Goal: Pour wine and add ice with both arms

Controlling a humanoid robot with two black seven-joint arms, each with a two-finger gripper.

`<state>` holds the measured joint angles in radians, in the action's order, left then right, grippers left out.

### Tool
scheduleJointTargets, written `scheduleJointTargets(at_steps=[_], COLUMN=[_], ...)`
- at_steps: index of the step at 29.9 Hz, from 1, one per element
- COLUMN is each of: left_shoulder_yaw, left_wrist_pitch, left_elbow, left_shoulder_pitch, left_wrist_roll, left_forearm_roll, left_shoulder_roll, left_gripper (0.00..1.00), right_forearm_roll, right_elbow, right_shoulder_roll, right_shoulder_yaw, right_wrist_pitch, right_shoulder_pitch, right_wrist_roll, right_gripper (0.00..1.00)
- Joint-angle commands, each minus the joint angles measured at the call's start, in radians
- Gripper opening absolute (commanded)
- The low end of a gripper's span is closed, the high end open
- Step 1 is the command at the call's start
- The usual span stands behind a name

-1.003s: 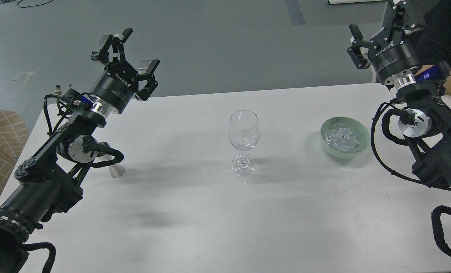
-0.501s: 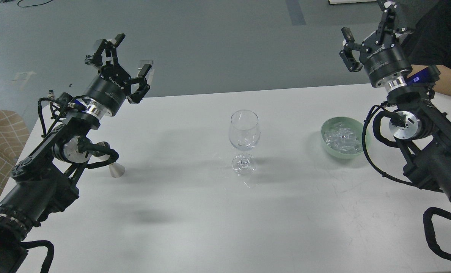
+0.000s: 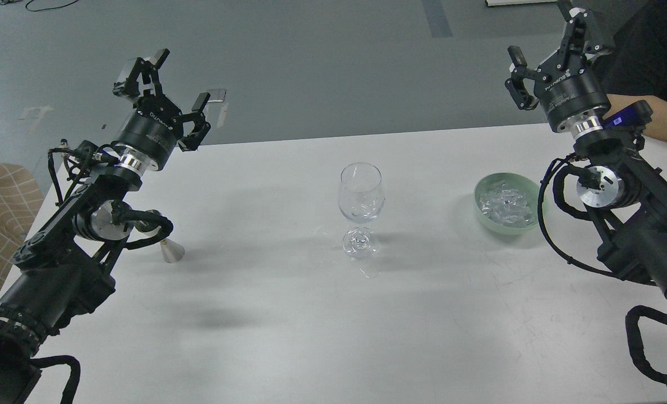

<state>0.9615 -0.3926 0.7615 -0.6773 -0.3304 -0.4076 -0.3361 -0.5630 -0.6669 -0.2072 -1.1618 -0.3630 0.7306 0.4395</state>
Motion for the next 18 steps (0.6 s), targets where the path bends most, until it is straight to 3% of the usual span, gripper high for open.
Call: scheduleJointTargets(at_steps=[1,18], left_shoulder_yaw=[-0.006,0.002], left_wrist_pitch=[-0.008,-0.012], left_elbow=[0.005,0.018], left_shoulder_pitch=[0.001,-0.004], left_wrist_roll=[0.01,0.022], left_forearm_roll=[0.0,0.0], left_shoulder_roll=[0.0,0.002], left_gripper=[0.99,1.0], right_forearm_roll=[0.0,0.0], right_elbow=[-0.003,-0.005], right_shoulder_roll=[-0.001,0.0], right_shoulder_yaw=[0.001,0.007], right_wrist_pitch=[-0.001,-0.001], right_shoulder_pitch=[-0.003,-0.013], right_wrist_roll=[0.001,0.002], right_gripper=[1.0,1.0])
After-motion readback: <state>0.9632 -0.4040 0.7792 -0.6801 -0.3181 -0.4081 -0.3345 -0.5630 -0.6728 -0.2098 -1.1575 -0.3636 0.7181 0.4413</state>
